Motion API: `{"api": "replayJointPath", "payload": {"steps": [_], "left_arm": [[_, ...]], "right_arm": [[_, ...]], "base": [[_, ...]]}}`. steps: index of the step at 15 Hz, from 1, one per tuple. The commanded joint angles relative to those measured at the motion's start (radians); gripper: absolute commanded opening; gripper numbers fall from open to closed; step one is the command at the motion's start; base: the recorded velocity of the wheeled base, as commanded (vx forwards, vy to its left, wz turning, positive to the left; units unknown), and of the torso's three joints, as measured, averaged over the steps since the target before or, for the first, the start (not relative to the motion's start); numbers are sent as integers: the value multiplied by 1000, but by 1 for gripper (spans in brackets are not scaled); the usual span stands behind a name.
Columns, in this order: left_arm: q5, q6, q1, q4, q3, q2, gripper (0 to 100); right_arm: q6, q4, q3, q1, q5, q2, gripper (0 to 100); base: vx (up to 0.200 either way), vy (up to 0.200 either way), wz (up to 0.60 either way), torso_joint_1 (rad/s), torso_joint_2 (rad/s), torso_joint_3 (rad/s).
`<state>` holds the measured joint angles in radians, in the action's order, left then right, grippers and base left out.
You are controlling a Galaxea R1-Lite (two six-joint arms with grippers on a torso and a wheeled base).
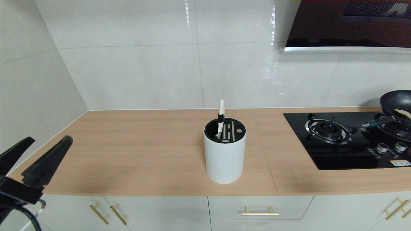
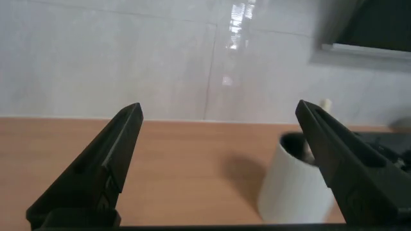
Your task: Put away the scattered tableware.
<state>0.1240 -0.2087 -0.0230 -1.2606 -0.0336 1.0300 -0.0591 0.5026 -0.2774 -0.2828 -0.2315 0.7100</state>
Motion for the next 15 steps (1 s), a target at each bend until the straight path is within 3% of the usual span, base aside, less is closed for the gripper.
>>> {"api": "replayJointPath", "payload": {"steps": [1, 2, 3, 4, 5, 6, 7, 8, 9, 10, 11, 12, 13, 14, 15], "left_arm": [[8, -23, 0, 460, -11, -516, 100], [8, -23, 0, 460, -11, -516, 100], [51, -69, -5, 873, -134, -781, 100], [114, -92, -8, 1181, -252, -930, 100], [149, -97, 2, 1334, -315, -990, 100], [163, -95, 26, 1394, -331, -1030, 100], [141, -84, 26, 1396, -313, -1030, 100], [48, -41, 26, 1394, -279, -1030, 100], [-53, 34, 26, 1391, -241, -1030, 100], [-149, 101, 26, 1359, -184, -1030, 100], [-245, 138, 26, 1261, -97, -1030, 100], [-290, 169, 26, 1164, 6, -1030, 100], [-317, 192, 26, 1187, 34, -1030, 100], [-346, 190, 26, 1248, 26, -1030, 100], [-342, 212, 25, 1238, 31, -1030, 100]], "right_arm": [[47, -262, 26, 25, 1, -369, 100], [47, -262, 26, 25, 1, -369, 100], [107, -363, 26, 56, 1, -495, 100], [134, -426, 29, 97, 3, -573, 100], [145, -464, 34, 122, -3, -613, 100], [145, -461, 50, 145, -25, -610, 100], [145, -453, 70, 177, -63, -609, 100], [162, -446, 110, 241, -97, -633, 100], [206, -449, 142, 301, -85, -695, 100], [216, -430, 193, 294, -94, -693, 100], [213, -361, 236, 294, -137, -693, 100], [202, -308, 277, 294, -150, -695, 100], [177, -335, 274, 290, -140, -704, 100], [157, -363, 276, 290, -121, -708, 100], [124, -414, 276, 289, -80, -708, 100]], "base": [[0, 0, 0, 0, 0, 0], [0, 0, 0, 0, 0, 0], [0, 0, 0, 0, 0, 0], [0, 0, 0, 0, 0, 0], [0, 0, 0, 0, 0, 0], [0, 0, 0, 0, 0, 0], [0, 0, 0, 0, 0, 0], [0, 0, 0, 0, 0, 0], [0, 0, 0, 0, 0, 0], [0, 0, 0, 0, 0, 0], [0, 0, 0, 0, 0, 0], [0, 0, 0, 0, 0, 0], [0, 0, 0, 0, 0, 0], [0, 0, 0, 0, 0, 0], [0, 0, 0, 0, 0, 0]]}}
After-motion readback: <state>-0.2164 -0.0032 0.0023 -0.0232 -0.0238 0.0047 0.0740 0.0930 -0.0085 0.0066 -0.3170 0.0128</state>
